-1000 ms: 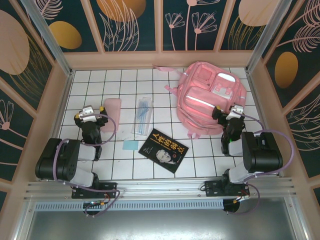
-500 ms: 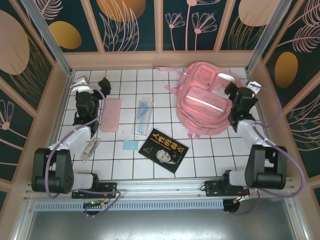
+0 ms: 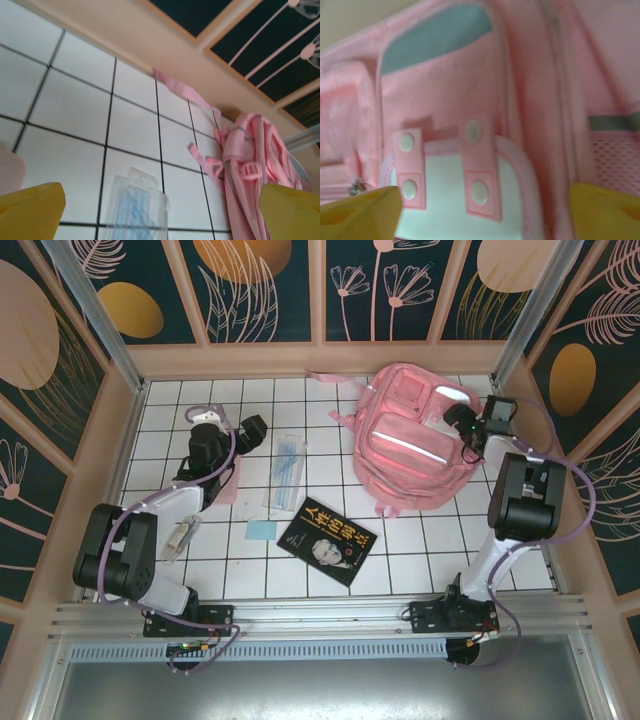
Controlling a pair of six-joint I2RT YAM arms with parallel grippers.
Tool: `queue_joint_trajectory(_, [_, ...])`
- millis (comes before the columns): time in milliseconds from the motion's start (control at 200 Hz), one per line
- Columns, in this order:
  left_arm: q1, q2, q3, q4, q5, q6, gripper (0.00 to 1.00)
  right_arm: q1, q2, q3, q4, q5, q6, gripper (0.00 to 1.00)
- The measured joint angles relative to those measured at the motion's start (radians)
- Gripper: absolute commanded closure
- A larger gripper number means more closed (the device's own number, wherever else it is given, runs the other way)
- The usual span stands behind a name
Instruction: Pack the student bag
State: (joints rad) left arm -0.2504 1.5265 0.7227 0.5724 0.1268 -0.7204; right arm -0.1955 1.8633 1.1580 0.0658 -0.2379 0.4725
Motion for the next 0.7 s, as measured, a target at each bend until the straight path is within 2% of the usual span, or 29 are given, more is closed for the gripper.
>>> queue_joint_trajectory(80, [-0.021, 0.055, 0.020, -0.001, 0.036, -0.018, 0.01, 0.019, 0.043, 0.040, -0.024, -0.019, -0.028, 0.65])
queue_joint_trajectory(190, [-0.089, 0.154, 0.090, 0.003, 0.087, -0.042, 0.01, 0.048, 0.089, 0.113, -0.071, -0.032, -0.070, 1.00])
queue_joint_trajectory(440, [-0.279, 0.441, 0.315, 0.068, 0.201, -0.139, 0.01, 0.154, 0.113, 0.210, -0.121, -0.068, -0.164, 1.00])
queue_joint_trajectory(700, [-0.307, 0.538, 0.415, 0.013, 0.212, -0.166, 0.12, 0.176, 0.165, 0.295, -0.144, -0.104, -0.188, 1.00])
